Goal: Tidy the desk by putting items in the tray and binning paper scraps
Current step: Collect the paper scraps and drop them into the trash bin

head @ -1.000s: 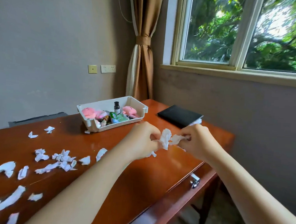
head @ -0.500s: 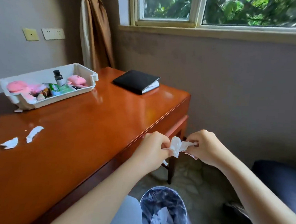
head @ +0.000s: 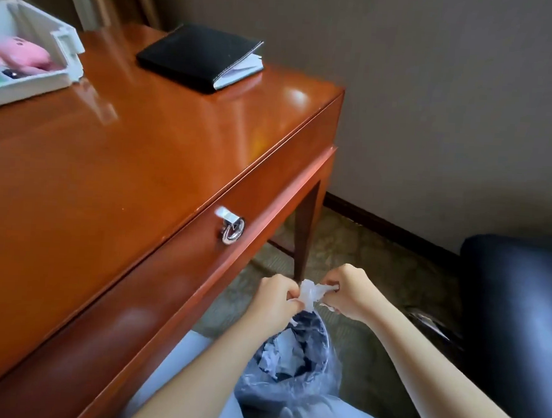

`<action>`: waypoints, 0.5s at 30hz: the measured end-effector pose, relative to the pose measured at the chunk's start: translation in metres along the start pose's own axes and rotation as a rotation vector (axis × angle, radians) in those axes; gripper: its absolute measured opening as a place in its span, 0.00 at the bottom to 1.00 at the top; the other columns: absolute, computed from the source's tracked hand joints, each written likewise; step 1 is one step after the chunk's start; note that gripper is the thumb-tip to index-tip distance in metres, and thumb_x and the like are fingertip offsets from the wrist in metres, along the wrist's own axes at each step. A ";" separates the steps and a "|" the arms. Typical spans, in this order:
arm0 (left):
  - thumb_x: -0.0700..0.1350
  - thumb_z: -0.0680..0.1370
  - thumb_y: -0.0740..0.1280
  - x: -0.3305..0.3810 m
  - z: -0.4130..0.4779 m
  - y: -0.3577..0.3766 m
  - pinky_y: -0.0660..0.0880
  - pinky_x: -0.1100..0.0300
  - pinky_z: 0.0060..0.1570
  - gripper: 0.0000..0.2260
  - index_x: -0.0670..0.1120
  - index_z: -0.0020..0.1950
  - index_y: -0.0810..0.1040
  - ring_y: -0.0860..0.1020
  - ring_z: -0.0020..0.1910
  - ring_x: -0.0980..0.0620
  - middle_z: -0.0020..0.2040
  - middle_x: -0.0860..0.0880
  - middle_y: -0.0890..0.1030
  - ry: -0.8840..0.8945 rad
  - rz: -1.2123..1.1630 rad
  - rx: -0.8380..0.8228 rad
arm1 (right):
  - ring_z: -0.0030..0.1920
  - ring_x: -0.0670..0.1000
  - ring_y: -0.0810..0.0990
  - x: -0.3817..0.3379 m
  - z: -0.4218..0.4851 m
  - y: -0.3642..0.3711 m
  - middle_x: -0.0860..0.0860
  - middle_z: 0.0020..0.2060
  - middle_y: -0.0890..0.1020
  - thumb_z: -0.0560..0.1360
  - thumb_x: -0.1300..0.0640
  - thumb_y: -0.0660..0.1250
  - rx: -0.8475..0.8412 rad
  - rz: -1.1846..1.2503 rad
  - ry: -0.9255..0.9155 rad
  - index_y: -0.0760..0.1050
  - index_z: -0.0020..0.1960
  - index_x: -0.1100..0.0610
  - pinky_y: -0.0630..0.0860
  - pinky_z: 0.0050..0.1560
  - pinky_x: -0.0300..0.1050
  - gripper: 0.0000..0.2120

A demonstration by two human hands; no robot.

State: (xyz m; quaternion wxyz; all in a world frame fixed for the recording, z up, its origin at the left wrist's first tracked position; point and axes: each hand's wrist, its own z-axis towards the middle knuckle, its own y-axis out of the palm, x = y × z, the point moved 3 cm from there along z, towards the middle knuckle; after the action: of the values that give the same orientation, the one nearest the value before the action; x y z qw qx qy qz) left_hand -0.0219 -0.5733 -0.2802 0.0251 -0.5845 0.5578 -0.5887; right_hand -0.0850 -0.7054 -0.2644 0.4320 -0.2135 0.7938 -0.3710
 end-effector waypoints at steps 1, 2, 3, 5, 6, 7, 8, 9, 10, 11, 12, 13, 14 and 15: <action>0.42 0.74 0.67 -0.007 0.005 0.007 0.64 0.62 0.32 0.09 0.36 0.39 0.79 0.68 0.35 0.50 0.34 0.47 0.73 -0.026 -0.004 -0.010 | 0.36 0.60 0.78 0.007 0.006 0.011 0.59 0.36 0.82 0.68 0.65 0.63 -0.021 0.003 0.027 0.80 0.39 0.63 0.76 0.36 0.48 0.07; 0.41 0.74 0.67 -0.016 0.011 0.015 0.63 0.61 0.33 0.09 0.36 0.38 0.78 0.66 0.35 0.49 0.34 0.46 0.72 -0.055 -0.006 -0.020 | 0.36 0.60 0.78 0.013 0.013 0.022 0.60 0.38 0.83 0.68 0.64 0.63 -0.047 0.011 0.055 0.80 0.41 0.64 0.75 0.35 0.48 0.08; 0.41 0.74 0.67 -0.023 0.016 0.022 0.62 0.61 0.33 0.09 0.36 0.36 0.77 0.65 0.35 0.48 0.34 0.46 0.71 -0.080 -0.005 -0.026 | 0.37 0.59 0.79 0.020 0.019 0.033 0.60 0.39 0.83 0.68 0.64 0.62 -0.073 0.018 0.081 0.80 0.42 0.64 0.74 0.35 0.46 0.09; 0.40 0.74 0.67 -0.036 0.024 0.035 0.59 0.59 0.31 0.11 0.40 0.31 0.72 0.62 0.35 0.49 0.34 0.45 0.67 -0.112 -0.001 -0.038 | 0.39 0.59 0.80 0.028 0.029 0.053 0.59 0.39 0.82 0.68 0.64 0.62 -0.122 0.010 0.124 0.79 0.41 0.64 0.72 0.33 0.43 0.08; 0.39 0.74 0.66 -0.041 0.027 0.040 0.57 0.58 0.31 0.14 0.43 0.30 0.68 0.61 0.35 0.49 0.33 0.45 0.66 -0.123 -0.002 -0.041 | 0.38 0.59 0.78 0.031 0.033 0.061 0.58 0.37 0.81 0.68 0.64 0.62 -0.137 -0.002 0.143 0.76 0.38 0.64 0.69 0.30 0.41 0.06; 0.38 0.74 0.65 -0.046 0.030 0.045 0.55 0.57 0.32 0.16 0.44 0.29 0.64 0.60 0.35 0.49 0.32 0.46 0.64 -0.135 -0.007 -0.042 | 0.36 0.58 0.75 0.034 0.036 0.069 0.56 0.34 0.77 0.68 0.64 0.61 -0.151 -0.008 0.162 0.73 0.33 0.61 0.66 0.28 0.37 0.06; 0.38 0.74 0.64 -0.051 0.032 0.049 0.55 0.57 0.32 0.16 0.45 0.28 0.63 0.60 0.34 0.50 0.32 0.46 0.64 -0.157 -0.017 -0.044 | 0.36 0.57 0.72 0.036 0.040 0.076 0.55 0.32 0.74 0.69 0.65 0.61 -0.166 0.002 0.184 0.68 0.29 0.58 0.63 0.27 0.37 0.10; 0.37 0.74 0.63 -0.056 0.033 0.052 0.56 0.57 0.32 0.14 0.44 0.29 0.66 0.62 0.33 0.50 0.32 0.47 0.66 -0.187 -0.038 -0.052 | 0.36 0.56 0.71 0.038 0.042 0.082 0.54 0.31 0.72 0.69 0.65 0.60 -0.186 0.014 0.208 0.65 0.27 0.55 0.61 0.26 0.36 0.13; 0.38 0.75 0.63 -0.061 0.035 0.055 0.60 0.58 0.33 0.10 0.42 0.32 0.71 0.65 0.35 0.49 0.33 0.46 0.70 -0.210 -0.061 -0.065 | 0.36 0.56 0.71 0.040 0.045 0.089 0.54 0.31 0.71 0.69 0.66 0.59 -0.206 0.012 0.229 0.64 0.27 0.55 0.62 0.26 0.36 0.14; 0.39 0.75 0.62 -0.065 0.037 0.057 0.64 0.57 0.36 0.07 0.40 0.38 0.75 0.68 0.37 0.48 0.37 0.44 0.74 -0.224 -0.075 -0.086 | 0.37 0.57 0.73 0.042 0.046 0.095 0.53 0.32 0.72 0.69 0.66 0.59 -0.223 0.002 0.244 0.65 0.28 0.57 0.65 0.27 0.37 0.12; 0.40 0.76 0.62 -0.068 0.038 0.059 0.69 0.56 0.40 0.05 0.40 0.42 0.76 0.71 0.41 0.47 0.41 0.44 0.77 -0.232 -0.078 -0.116 | 0.40 0.59 0.77 0.042 0.047 0.099 0.54 0.34 0.74 0.69 0.66 0.58 -0.240 -0.006 0.249 0.69 0.31 0.60 0.70 0.30 0.39 0.09; 0.41 0.77 0.62 -0.071 0.039 0.060 0.71 0.55 0.46 0.04 0.41 0.45 0.75 0.73 0.45 0.47 0.46 0.44 0.78 -0.237 -0.068 -0.150 | 0.44 0.61 0.80 0.041 0.048 0.102 0.56 0.39 0.77 0.70 0.65 0.59 -0.254 -0.007 0.245 0.74 0.37 0.62 0.76 0.36 0.44 0.06; 0.42 0.78 0.62 -0.073 0.039 0.062 0.72 0.56 0.52 0.05 0.42 0.50 0.76 0.74 0.50 0.46 0.51 0.44 0.78 -0.245 -0.050 -0.186 | 0.49 0.62 0.81 0.042 0.047 0.104 0.58 0.47 0.80 0.72 0.65 0.60 -0.264 -0.007 0.237 0.77 0.47 0.63 0.79 0.44 0.48 0.09; 0.42 0.79 0.62 -0.075 0.039 0.062 0.71 0.56 0.56 0.09 0.43 0.57 0.75 0.74 0.56 0.45 0.58 0.43 0.77 -0.255 -0.031 -0.220 | 0.52 0.62 0.80 0.042 0.047 0.105 0.58 0.53 0.80 0.73 0.63 0.61 -0.273 -0.023 0.227 0.76 0.56 0.62 0.79 0.50 0.50 0.13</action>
State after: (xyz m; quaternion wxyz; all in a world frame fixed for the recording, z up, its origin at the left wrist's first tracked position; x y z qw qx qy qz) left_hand -0.0093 -0.5701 -0.3843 0.0222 -0.6623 0.6021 -0.4454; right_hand -0.0697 -0.6854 -0.3849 0.3024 -0.2358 0.8781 -0.2863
